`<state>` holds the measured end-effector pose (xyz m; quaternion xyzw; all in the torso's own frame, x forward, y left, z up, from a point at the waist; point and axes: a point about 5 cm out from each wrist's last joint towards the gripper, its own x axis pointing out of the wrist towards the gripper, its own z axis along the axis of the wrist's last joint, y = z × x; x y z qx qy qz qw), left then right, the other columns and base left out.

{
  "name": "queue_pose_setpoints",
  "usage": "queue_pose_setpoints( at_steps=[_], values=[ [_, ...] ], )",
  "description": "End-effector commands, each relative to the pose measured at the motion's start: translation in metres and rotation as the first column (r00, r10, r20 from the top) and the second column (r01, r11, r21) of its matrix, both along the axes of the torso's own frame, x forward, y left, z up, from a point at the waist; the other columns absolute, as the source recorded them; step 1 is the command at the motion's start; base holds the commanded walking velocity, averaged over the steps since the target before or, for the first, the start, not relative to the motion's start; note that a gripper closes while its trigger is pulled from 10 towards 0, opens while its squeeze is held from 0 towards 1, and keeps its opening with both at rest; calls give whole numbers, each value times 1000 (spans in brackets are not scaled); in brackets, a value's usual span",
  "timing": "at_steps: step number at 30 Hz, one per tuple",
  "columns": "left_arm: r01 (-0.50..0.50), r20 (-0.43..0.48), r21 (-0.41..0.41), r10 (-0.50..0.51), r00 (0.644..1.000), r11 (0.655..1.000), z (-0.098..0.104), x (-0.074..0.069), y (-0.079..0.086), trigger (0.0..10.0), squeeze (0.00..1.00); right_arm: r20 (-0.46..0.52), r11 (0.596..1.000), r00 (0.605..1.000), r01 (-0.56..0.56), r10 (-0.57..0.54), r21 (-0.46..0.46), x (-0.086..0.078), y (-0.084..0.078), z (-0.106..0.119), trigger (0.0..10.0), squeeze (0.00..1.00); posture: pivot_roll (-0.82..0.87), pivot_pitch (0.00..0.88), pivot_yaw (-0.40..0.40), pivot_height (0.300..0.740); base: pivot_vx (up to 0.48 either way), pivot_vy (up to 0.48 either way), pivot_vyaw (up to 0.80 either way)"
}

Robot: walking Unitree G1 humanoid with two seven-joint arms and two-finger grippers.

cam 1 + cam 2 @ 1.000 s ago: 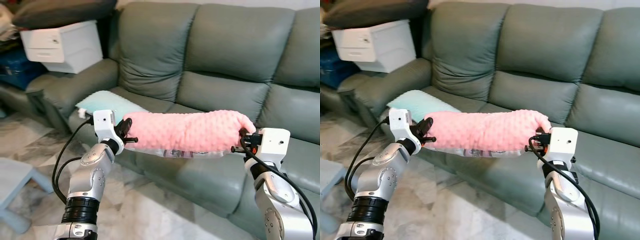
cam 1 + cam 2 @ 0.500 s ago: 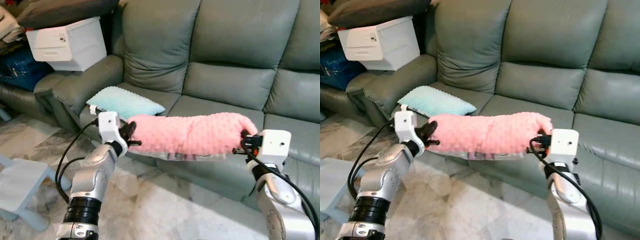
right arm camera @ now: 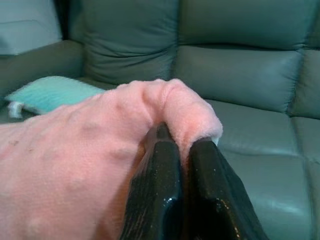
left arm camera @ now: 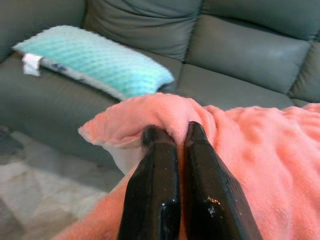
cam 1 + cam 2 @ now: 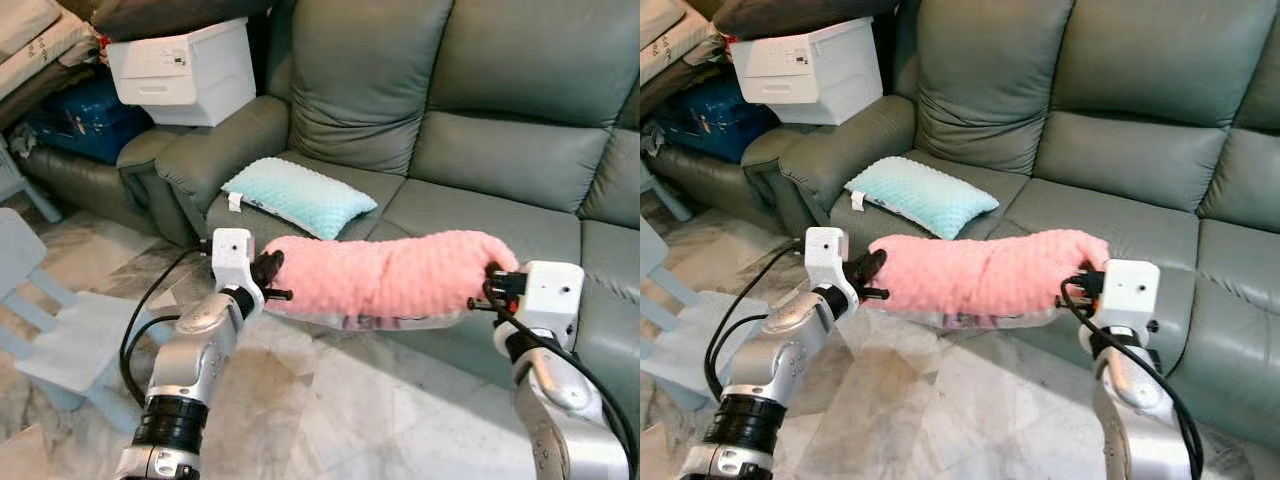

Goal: Move the pillow to the sofa

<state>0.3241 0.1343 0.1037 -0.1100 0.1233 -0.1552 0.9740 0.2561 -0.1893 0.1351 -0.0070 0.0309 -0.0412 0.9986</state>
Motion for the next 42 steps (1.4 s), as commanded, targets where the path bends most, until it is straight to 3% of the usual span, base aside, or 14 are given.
queue_pose_setpoints(
  at_steps=[1, 42],
  values=[
    [5, 42, -14, -4, 999, 1000, 8, 3, -1, 10000, 0, 28, 1000, 1000, 6, -6, -11, 0, -1, 8, 10000, 0, -245, 53, 85, 740, 0, 0, -769],
    [24, 35, -52, -22, 999, 998, 9, 4, 1, 10000, 0, 24, 1000, 1000, 8, -8, -5, 0, -1, 8, 10000, 0, -246, 55, 87, 740, 0, 0, -773]
  ],
)
